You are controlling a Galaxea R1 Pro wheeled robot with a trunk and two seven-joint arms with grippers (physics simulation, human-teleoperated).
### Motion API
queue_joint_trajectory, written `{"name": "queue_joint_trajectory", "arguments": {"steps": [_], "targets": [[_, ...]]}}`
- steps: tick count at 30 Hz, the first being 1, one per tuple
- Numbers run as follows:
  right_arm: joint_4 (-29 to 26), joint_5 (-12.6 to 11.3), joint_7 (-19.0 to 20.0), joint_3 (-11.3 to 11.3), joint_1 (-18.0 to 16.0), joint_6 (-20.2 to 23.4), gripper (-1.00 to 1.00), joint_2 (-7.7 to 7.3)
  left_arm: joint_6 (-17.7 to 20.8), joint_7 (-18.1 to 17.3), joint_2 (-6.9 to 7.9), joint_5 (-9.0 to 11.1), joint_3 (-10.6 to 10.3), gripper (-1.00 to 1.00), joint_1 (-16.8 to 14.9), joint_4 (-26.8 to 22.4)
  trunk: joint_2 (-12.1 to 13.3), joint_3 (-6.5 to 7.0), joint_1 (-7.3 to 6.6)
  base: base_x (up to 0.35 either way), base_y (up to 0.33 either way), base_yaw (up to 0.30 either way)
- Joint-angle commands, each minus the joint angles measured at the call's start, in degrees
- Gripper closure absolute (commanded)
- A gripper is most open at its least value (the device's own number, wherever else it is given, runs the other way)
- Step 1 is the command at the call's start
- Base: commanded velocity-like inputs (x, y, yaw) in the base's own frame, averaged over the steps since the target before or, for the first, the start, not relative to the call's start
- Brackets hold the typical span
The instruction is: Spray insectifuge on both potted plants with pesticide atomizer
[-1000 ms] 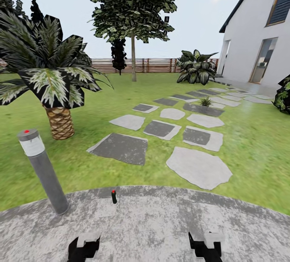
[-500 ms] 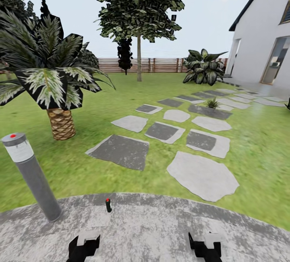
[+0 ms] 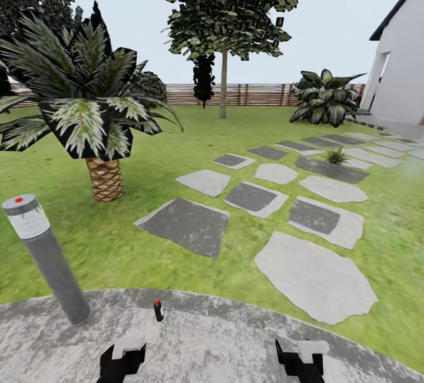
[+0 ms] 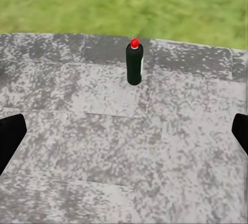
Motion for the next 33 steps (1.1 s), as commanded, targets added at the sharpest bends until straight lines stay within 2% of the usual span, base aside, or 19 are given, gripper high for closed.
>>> {"name": "queue_joint_trajectory", "arguments": {"steps": [1,11,16,20,27,33], "targets": [[0.0,0.1,0.0,0.0,0.0,-0.2,-1.0,0.0,-0.2,0.1,-0.01,0.0,0.1,-1.0,0.0,0.0,0.0,-0.06,0.02,0.26,-0.215,0.022],[-0.1,0.1,0.2,0.1,0.0,-0.2,-1.0,-0.07,-0.1,0.1,0.08,0.2,0.1,-1.0,0.0,0.0,0.0,-0.06,0.02,0.268,-0.21,0.004],[0.0,0.1,0.2,0.1,0.0,-0.2,-1.0,-0.07,-0.1,0.1,0.21,0.4,0.2,-1.0,0.0,0.0,0.0,-0.1,0.02,0.326,-0.066,0.021],[0.0,0.1,0.2,0.1,0.0,-0.2,-1.0,-0.05,-0.2,0.1,0.17,0.3,1.3,-1.0,0.0,0.0,0.0,-0.27,0.02,0.339,-0.009,0.142],[0.0,0.1,0.2,0.1,0.0,-0.2,-1.0,-0.05,-0.4,0.1,-0.1,0.2,1.4,-1.0,0.0,0.0,0.0,-0.63,0.02,0.301,-0.156,0.185],[0.0,0.1,0.2,0.1,0.0,-0.2,-1.0,-0.07,-0.3,0.1,-0.12,0.2,1.5,-1.0,0.0,0.0,0.0,-0.7,0.02,0.24,-0.188,0.035]]}}
